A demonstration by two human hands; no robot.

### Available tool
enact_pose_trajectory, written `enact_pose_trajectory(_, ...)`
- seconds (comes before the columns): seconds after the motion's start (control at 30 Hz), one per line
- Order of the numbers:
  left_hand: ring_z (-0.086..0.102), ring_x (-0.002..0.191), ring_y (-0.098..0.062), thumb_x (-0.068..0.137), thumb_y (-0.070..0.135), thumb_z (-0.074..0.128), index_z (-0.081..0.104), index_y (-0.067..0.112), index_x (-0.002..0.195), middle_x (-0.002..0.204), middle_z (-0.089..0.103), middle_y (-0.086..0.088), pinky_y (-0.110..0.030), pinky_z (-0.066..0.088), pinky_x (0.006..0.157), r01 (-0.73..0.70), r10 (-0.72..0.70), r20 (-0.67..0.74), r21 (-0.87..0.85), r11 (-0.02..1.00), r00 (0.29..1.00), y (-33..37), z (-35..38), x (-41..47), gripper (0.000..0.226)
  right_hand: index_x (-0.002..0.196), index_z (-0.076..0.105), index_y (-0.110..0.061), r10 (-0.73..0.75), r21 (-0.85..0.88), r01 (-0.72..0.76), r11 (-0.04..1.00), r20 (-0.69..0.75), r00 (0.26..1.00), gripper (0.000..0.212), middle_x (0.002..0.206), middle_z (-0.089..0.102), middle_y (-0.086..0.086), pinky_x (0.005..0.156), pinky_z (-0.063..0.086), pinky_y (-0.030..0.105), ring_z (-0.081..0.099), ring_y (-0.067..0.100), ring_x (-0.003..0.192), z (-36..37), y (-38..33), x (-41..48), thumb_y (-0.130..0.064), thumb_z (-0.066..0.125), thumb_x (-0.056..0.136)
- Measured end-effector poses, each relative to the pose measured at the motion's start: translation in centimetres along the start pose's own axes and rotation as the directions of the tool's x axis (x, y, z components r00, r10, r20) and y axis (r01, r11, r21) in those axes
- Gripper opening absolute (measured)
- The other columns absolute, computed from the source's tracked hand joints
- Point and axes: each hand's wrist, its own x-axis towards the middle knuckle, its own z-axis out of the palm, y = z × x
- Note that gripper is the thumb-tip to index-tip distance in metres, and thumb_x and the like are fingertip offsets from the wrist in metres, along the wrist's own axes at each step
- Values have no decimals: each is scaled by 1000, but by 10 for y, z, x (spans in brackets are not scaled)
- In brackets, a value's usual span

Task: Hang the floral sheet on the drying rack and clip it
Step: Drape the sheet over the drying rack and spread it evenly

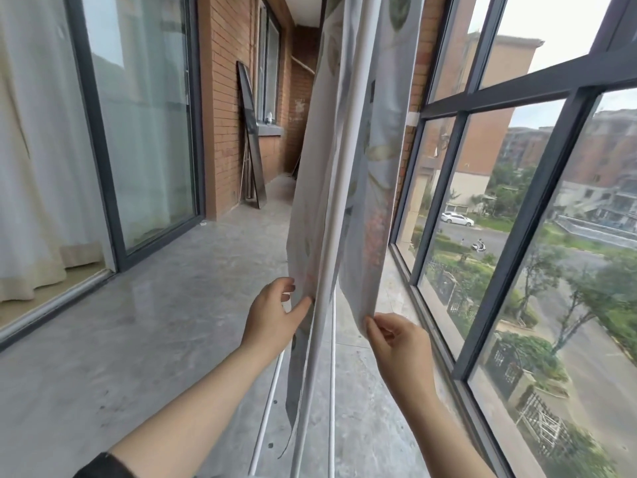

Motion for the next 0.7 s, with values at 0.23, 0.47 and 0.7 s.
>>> enact_pose_trajectory(0.23, 62, 101, -7, 81, 13, 71, 60, 23, 117, 113, 65, 8, -30, 51, 92, -39, 47, 120, -71, 997, 992, -6, 4, 0, 39, 63, 58, -4, -7, 29, 6, 1000, 3, 1000, 33, 57, 55, 5, 52, 43, 40, 53, 23, 57, 3, 15, 3, -21, 62, 90)
enact_pose_trajectory(0.47, 62, 94, -6, 79, 10, 74, 60, 19, 117, 96, 66, 14, -19, 45, 89, -42, 43, 165, -6, 999, 985, -14, 3, -9, 42, 55, 48, -10, -16, 50, 15, 999, 17, 1000, 40, 52, 44, 3, 49, 32, 33, 42, 18, 52, 12, 15, -9, -21, 63, 90)
enact_pose_trajectory(0.7, 63, 83, -7, 82, 12, 69, 64, 27, 86, 91, 64, 6, -31, 53, 82, -141, 138, 85, 31, 989, 987, -17, 7, -16, 17, 57, 51, -7, -21, 74, 20, 997, 7, 1000, 38, 52, 46, 7, 50, 34, 37, 43, 22, 53, 20, 8, -15, -20, 63, 91)
